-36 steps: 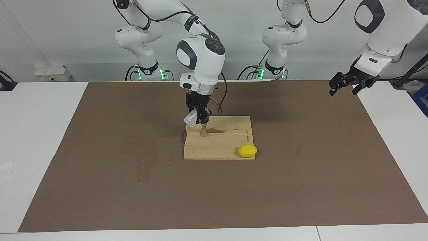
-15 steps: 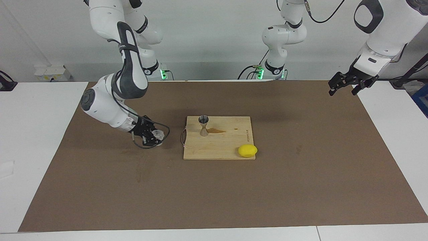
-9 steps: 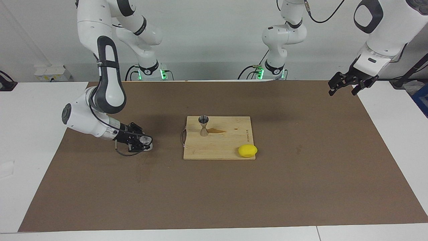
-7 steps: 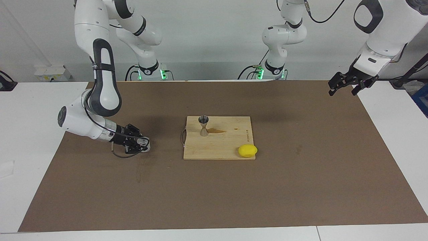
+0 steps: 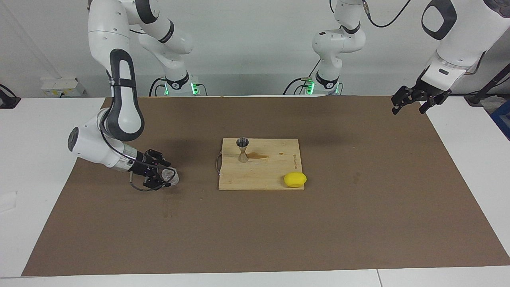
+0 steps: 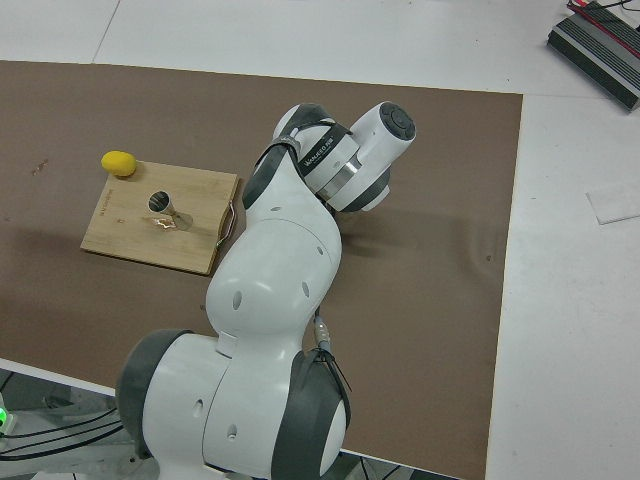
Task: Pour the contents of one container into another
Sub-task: 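Lower the glass cup onto the table with the right gripper, then open the right gripper and lift it off the glass cup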
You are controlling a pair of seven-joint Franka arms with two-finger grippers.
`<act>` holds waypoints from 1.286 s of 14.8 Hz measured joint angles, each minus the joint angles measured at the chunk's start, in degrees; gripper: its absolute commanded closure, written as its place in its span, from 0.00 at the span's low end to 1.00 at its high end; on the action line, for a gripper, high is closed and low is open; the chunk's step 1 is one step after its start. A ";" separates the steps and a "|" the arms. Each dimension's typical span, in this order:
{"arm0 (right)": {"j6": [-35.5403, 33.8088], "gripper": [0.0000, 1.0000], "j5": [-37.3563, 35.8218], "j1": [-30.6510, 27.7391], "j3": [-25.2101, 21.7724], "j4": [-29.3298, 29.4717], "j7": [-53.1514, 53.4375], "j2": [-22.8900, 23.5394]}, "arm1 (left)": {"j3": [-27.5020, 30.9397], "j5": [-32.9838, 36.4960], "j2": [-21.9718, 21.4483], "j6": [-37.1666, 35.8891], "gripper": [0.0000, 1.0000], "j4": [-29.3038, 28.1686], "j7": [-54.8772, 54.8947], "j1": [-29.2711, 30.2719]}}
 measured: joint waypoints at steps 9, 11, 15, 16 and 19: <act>0.33 0.00 -9.10 1.80 0.43 0.12 -0.43 -7.99 | -0.03 0.00 -0.02 0.11 0.00 0.02 0.00 -0.02; 0.33 0.00 -16.20 5.33 0.62 0.11 -1.66 -9.42 | -0.02 0.00 -0.10 0.20 0.00 0.04 0.00 -0.02; 0.33 0.00 -23.69 9.80 0.70 0.09 -15.50 -10.71 | -0.05 0.00 -0.14 0.27 0.00 0.04 0.00 -0.03; 0.33 0.00 -24.89 9.82 0.67 0.11 -19.25 -11.11 | -0.07 0.00 -0.14 0.28 0.00 0.04 0.01 -0.04; 0.29 0.00 -30.59 9.70 0.51 0.36 -28.29 -13.98 | -0.08 0.00 -0.14 0.28 0.00 0.04 0.03 -0.04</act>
